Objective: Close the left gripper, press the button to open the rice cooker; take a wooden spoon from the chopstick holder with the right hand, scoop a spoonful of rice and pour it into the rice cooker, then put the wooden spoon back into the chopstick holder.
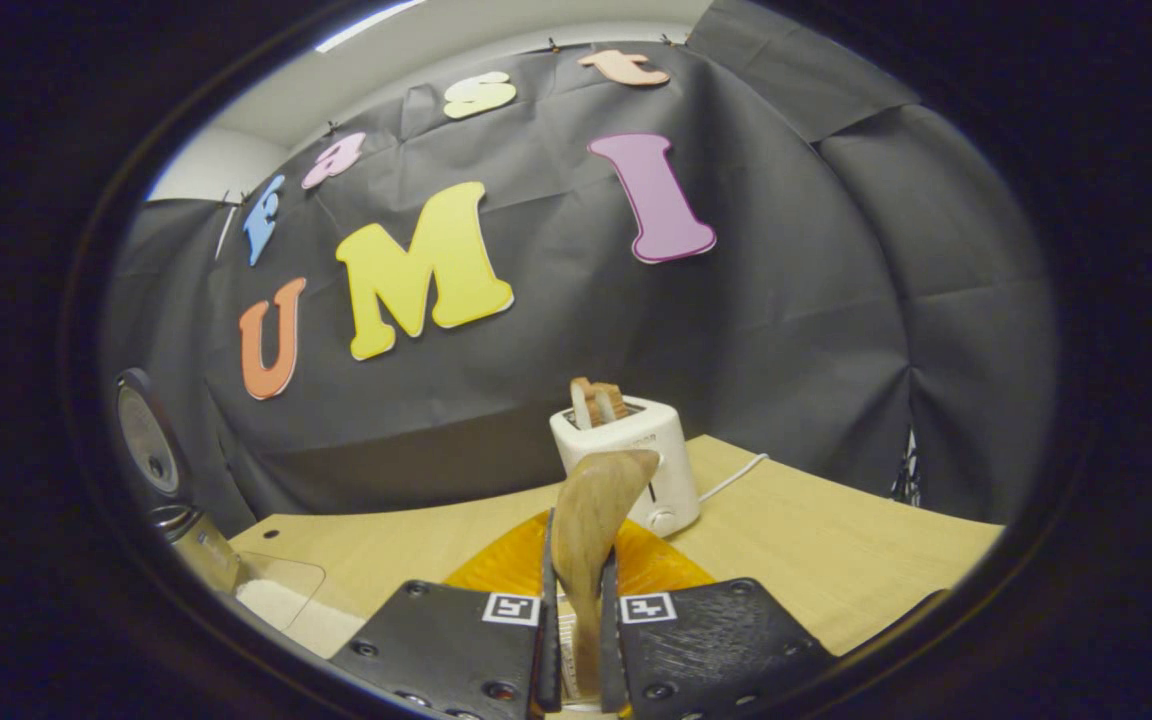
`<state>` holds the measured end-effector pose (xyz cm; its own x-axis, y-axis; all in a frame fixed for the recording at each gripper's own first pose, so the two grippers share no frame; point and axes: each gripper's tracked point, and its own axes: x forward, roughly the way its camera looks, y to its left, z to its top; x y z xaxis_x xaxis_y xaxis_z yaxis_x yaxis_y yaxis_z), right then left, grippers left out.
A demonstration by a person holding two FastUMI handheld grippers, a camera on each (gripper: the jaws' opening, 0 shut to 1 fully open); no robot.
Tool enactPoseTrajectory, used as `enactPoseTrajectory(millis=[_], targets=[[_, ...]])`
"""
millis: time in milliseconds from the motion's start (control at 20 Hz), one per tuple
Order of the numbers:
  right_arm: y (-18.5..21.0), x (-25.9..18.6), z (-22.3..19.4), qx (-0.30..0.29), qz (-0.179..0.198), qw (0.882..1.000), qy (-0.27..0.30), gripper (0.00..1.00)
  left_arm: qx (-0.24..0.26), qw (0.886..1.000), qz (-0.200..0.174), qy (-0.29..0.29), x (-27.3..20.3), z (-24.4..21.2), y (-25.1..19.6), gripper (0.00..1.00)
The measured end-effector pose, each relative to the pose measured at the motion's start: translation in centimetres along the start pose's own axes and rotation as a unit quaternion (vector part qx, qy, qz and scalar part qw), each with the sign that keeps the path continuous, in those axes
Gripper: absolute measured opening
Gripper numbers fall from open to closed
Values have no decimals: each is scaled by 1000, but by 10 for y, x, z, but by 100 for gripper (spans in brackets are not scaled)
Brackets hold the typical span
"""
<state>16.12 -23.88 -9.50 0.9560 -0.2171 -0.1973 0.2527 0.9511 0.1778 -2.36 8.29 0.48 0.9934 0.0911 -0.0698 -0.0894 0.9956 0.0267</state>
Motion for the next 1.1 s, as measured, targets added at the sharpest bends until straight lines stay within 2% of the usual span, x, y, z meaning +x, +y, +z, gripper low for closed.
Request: enactPoseTrajectory(millis=[200,300,350,500,550,650,750,800,850,900,1100], targets=[[-3,-17,29,-15,-2,999,-38,23,-6,1000,0,-4,0,2,-3,98],[-7,-26,40,-27,-4,998,-52,35,-11,1000,1,-4,1,2,-5,98],[-10,-29,46,-36,-7,998,-60,47,-14,1000,0,-5,1,2,-8,98],[-16,-46,64,-53,-14,995,-81,67,-18,1000,-2,-4,3,2,-14,98],[-16,-51,69,-54,-15,995,-88,81,-17,1000,-1,-4,3,1,-15,98],[-16,-61,79,-61,-15,993,-102,90,-20,1000,2,-1,5,-1,-17,98],[-8,-71,86,-73,-9,991,-110,90,-25,1000,5,0,6,-1,-17,98],[-5,-76,90,-80,-3,990,-115,85,-27,1000,8,0,7,2,-14,98],[1,-83,93,-85,4,989,-120,94,-29,1000,12,-2,8,7,-11,98],[8,-89,94,-91,10,988,-123,99,-27,999,19,-5,9,13,-6,98],[31,-108,94,-101,44,987,-115,95,5,999,45,-11,13,36,14,98]])
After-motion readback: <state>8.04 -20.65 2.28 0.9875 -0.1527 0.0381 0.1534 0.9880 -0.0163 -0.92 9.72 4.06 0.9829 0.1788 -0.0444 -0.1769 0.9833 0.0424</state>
